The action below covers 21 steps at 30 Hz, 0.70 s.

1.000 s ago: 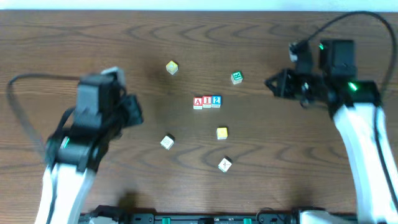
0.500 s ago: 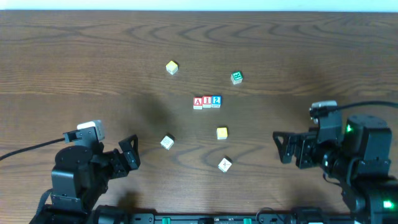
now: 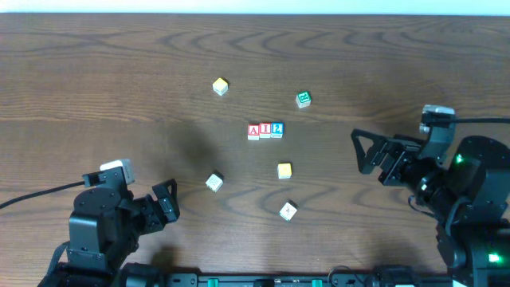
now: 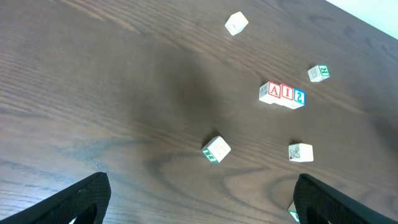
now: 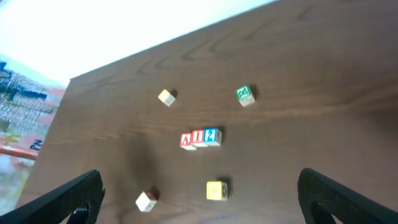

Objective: Spell out Ai2

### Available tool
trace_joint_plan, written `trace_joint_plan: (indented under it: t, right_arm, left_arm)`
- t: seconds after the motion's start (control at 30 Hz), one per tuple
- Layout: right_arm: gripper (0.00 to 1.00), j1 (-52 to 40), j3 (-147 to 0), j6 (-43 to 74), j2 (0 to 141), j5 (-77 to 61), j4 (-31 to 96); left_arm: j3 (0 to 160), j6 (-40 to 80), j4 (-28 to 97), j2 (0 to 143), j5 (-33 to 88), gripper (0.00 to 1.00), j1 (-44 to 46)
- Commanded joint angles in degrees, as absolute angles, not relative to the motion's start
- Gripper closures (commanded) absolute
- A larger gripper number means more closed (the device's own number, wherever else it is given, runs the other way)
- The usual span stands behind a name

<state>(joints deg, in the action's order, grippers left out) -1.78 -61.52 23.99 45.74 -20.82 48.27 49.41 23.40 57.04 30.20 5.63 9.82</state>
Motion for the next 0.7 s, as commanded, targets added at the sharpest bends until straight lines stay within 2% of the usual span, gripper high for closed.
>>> trace_joint_plan:
  t: [0.0, 0.13, 0.23, 0.4, 0.67]
  right_arm:
    - [0.01, -2.33, -61.58, 25.69, 45.76, -21.21, 49.87]
    - [0.01, -2.33, -61.58, 25.69, 45.76, -21.21, 52.42]
    - [0.01, -2.33, -61.58, 25.67, 45.76, -21.21, 53.8]
    - [0.01, -2.33, -61.58, 25.67, 45.76, -21.23, 54.06]
    - [0.01, -2.33, -61.58, 25.69, 45.76, -21.21, 54.04]
  left_arm:
    - [49.5, 23.81, 57.21, 29.89, 5.82, 0.05, 9.78]
    - [49.5, 23.83, 57.04, 29.32, 5.19, 0.05, 9.74]
    - [49.47, 23.64, 58.33, 26.52, -2.02, 0.05, 8.54]
    - [45.34, 21.87, 56.36, 18.98, -6.76, 0.04, 3.75]
    - [24.56, 6.61, 38.87, 8.67, -2.94, 0.05, -0.51]
